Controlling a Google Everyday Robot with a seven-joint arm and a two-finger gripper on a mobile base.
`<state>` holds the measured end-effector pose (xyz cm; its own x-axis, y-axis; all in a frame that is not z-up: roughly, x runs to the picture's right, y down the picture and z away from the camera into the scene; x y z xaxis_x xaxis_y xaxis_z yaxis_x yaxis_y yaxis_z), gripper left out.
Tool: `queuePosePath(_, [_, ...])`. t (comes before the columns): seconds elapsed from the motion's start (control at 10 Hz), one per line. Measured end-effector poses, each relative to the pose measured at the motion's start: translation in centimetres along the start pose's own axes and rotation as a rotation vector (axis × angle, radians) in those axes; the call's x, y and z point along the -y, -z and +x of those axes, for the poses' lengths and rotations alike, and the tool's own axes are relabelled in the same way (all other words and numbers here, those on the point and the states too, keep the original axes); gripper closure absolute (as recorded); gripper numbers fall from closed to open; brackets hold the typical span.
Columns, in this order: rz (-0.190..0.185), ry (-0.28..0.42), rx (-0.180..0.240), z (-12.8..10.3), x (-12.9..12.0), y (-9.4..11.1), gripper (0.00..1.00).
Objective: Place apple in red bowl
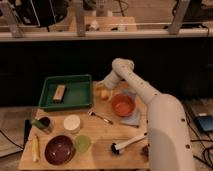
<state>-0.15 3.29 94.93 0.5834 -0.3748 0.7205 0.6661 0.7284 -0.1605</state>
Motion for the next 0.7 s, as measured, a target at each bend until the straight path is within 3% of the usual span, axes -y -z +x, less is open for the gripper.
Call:
queuePosePath(0.5, [0.019,0.058,0.066,-0.32,0.1,0.54,0.81])
queuePosePath(0.7, [0.019,0.081,0.081,-0.42,0.23,0.88,0.96])
